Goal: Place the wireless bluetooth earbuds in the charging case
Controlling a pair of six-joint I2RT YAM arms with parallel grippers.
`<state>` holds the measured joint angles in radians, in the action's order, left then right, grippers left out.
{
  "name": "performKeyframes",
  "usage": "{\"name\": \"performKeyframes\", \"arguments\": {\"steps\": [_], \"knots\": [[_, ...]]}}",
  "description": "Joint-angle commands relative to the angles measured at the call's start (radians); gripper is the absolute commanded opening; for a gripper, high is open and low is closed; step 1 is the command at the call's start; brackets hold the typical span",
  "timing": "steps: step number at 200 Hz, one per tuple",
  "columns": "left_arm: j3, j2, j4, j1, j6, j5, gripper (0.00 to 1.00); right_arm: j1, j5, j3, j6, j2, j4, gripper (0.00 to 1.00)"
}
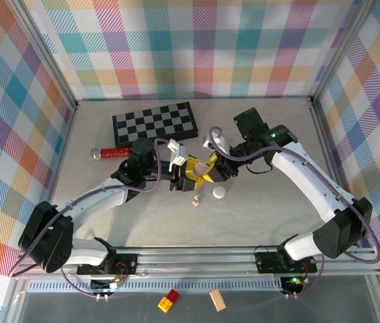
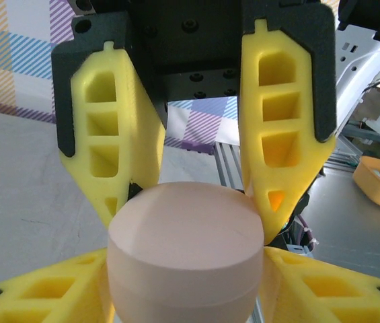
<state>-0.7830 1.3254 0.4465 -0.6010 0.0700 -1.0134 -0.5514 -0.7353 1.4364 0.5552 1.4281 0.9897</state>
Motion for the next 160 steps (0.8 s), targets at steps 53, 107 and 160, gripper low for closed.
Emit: {"name": "performKeyframes", "arguments": {"steps": [53, 107, 160], "knots": [[-0.025, 0.003, 0.041, -0.011, -0.012, -0.043, 0.48, -0.007, 0.003, 0.008, 0.04, 0.006, 0.025, 0.38], [-0.026, 0.009, 0.046, -0.011, -0.011, -0.05, 0.35, -0.008, 0.013, 0.003, 0.035, 0.001, 0.011, 0.44], [-0.022, 0.012, 0.046, -0.011, -0.007, -0.047, 0.33, -0.007, 0.043, -0.017, 0.022, -0.034, -0.026, 0.55]]}}
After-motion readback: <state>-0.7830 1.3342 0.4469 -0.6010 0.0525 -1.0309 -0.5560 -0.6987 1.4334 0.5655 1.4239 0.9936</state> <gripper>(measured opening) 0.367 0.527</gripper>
